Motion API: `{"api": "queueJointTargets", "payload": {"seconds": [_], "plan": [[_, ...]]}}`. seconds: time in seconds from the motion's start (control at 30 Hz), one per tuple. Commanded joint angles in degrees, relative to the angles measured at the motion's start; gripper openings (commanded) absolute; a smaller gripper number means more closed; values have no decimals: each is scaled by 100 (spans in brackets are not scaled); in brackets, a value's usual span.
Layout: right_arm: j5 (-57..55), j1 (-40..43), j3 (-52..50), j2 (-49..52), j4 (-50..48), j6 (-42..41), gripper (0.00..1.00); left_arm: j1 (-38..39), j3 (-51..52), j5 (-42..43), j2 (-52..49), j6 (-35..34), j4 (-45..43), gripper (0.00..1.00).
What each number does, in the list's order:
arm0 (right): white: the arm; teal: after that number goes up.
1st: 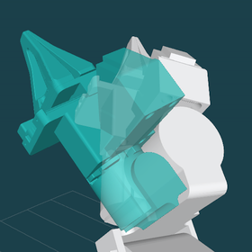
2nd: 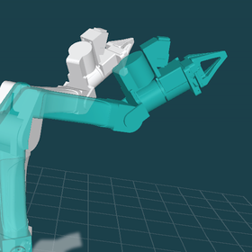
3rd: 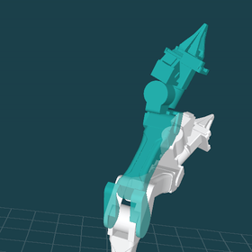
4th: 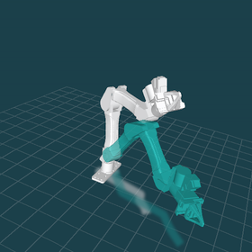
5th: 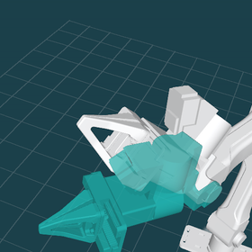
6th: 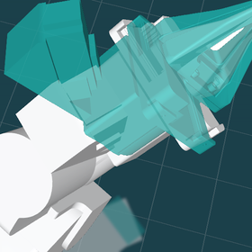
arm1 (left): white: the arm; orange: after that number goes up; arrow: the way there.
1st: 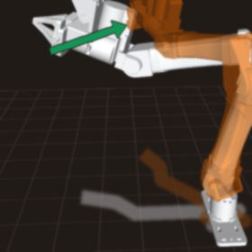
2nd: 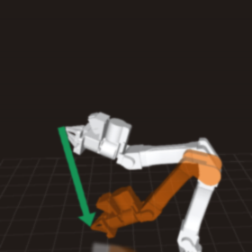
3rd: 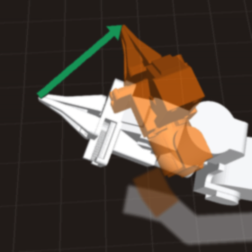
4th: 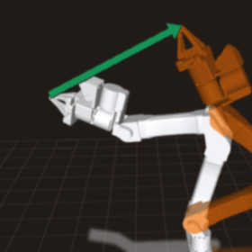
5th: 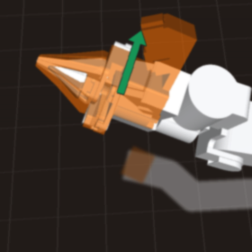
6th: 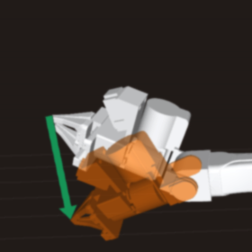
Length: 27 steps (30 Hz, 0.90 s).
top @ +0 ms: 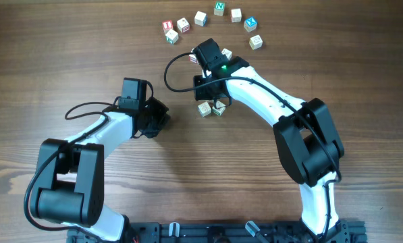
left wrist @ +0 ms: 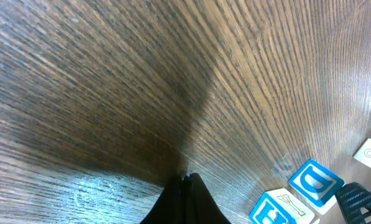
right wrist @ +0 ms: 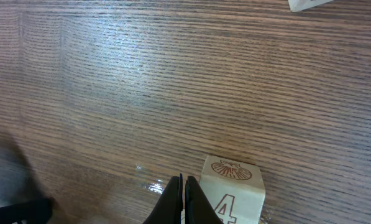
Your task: Form a circle
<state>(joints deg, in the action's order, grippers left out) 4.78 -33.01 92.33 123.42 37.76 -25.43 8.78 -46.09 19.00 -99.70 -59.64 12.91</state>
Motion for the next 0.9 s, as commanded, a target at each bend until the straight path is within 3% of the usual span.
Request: {"api": "queueJointTargets", "payload": {"seconds": [0.0, 0.7, 0.87], "plan": [[-136, 2, -55, 57, 28, -50, 5, -37, 269, -538, -262, 70, 155, 4], [-249, 2, -55, 57, 17, -157, 5, -35, 269, -553, -262, 70, 155, 4], [131, 2, -55, 57, -195, 249, 5, -35, 269, -555, -262, 68, 153, 4]]}}
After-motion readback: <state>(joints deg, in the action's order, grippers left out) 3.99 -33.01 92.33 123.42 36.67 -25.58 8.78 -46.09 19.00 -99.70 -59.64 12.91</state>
